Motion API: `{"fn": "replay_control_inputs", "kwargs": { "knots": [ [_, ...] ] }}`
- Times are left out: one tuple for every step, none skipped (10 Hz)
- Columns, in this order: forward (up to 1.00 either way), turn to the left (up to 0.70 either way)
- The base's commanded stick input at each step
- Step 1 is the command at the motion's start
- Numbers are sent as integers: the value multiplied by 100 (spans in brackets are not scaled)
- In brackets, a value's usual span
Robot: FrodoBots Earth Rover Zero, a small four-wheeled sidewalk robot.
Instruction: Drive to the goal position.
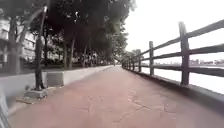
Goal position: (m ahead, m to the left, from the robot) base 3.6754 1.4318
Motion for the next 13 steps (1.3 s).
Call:
{"fn": "replay_control_inputs", "kwargs": {
  "knots": [
    [94,0],
    [92,0],
    [91,0],
    [91,0],
    [91,0],
    [91,0],
    [88,0],
    [84,0],
    [83,0],
    [82,0],
    [82,0],
    [82,0],
    [82,0]
  ]
}}
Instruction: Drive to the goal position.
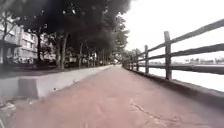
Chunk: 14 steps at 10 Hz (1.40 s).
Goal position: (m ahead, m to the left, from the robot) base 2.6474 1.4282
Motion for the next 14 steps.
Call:
{"fn": "replay_control_inputs", "kwargs": {
  "knots": [
    [82,0],
    [82,0],
    [82,0],
    [82,0],
    [82,0],
    [82,0],
    [82,0],
    [82,0],
    [82,0],
    [82,0],
    [82,0],
    [82,0],
    [82,0],
    [82,0]
  ]
}}
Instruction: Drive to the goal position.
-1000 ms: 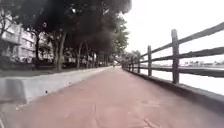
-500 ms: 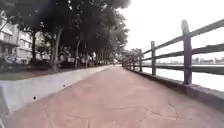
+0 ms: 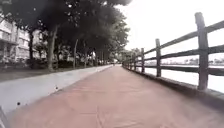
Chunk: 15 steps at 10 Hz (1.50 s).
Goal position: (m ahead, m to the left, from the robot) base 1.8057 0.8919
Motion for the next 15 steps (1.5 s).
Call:
{"fn": "replay_control_inputs", "kwargs": {
  "knots": [
    [82,0],
    [82,0],
    [82,0],
    [82,0],
    [82,0],
    [81,0],
    [81,0],
    [81,0],
    [81,0],
    [83,0],
    [87,0],
    [92,0],
    [97,0],
    [100,0],
    [100,0]
  ]
}}
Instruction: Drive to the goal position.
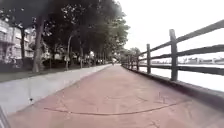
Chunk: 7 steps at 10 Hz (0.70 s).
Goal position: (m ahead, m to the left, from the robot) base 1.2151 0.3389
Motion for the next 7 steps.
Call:
{"fn": "replay_control_inputs", "kwargs": {
  "knots": [
    [100,0],
    [100,0],
    [100,0],
    [100,0],
    [100,0],
    [100,0],
    [100,0]
  ]
}}
